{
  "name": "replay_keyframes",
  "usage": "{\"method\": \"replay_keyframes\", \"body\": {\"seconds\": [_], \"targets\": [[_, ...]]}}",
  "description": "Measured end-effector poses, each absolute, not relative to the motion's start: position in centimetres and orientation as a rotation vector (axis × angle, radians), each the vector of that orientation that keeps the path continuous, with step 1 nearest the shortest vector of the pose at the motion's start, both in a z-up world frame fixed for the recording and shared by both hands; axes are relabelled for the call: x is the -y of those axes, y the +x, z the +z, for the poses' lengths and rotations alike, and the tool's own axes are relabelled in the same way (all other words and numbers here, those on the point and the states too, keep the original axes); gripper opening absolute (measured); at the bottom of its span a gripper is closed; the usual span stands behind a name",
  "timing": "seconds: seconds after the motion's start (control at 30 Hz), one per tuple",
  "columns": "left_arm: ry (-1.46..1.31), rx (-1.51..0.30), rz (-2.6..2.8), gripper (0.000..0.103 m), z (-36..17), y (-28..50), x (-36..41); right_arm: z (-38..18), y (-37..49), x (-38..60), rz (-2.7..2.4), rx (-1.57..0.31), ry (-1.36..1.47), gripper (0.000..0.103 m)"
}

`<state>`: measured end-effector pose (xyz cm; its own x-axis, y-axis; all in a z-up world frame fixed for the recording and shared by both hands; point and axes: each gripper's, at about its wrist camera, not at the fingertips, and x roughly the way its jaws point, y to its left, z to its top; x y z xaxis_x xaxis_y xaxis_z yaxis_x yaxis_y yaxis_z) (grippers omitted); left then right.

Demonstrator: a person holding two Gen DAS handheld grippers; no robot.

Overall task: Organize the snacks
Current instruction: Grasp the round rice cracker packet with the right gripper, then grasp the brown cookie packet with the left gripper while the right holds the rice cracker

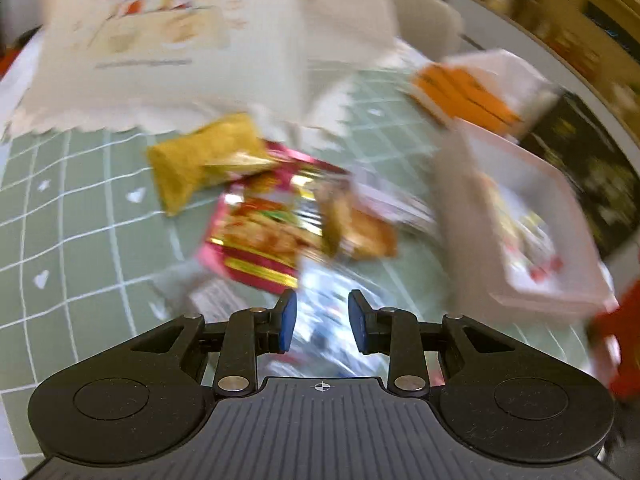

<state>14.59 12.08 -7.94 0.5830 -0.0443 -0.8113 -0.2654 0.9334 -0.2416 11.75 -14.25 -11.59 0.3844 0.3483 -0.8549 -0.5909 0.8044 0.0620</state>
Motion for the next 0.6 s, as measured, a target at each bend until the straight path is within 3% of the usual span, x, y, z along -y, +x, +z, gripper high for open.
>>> {"method": "replay_keyframes", "body": {"seconds": [0.13, 0.43, 0.6], "targets": [[-0.478, -0.882, 0.327, 0.032, -8.2, 13.6, -14.9, -11.6, 11.6, 14.6, 0.613, -1.002, -0.270, 0.092], [-0.591, -0.951, 0.462, 0.035, -10.1, 14.0, -16.9, -11.9, 11.0, 14.7, 0.588, -0.979, -0.251, 0.097], [-0.327, -1.030, 0.380, 0.063, -9.9, 16.5, -13.5, -12.1, 10.7, 14.9, 0.597, -0.969, -0.251, 0.102]]}}
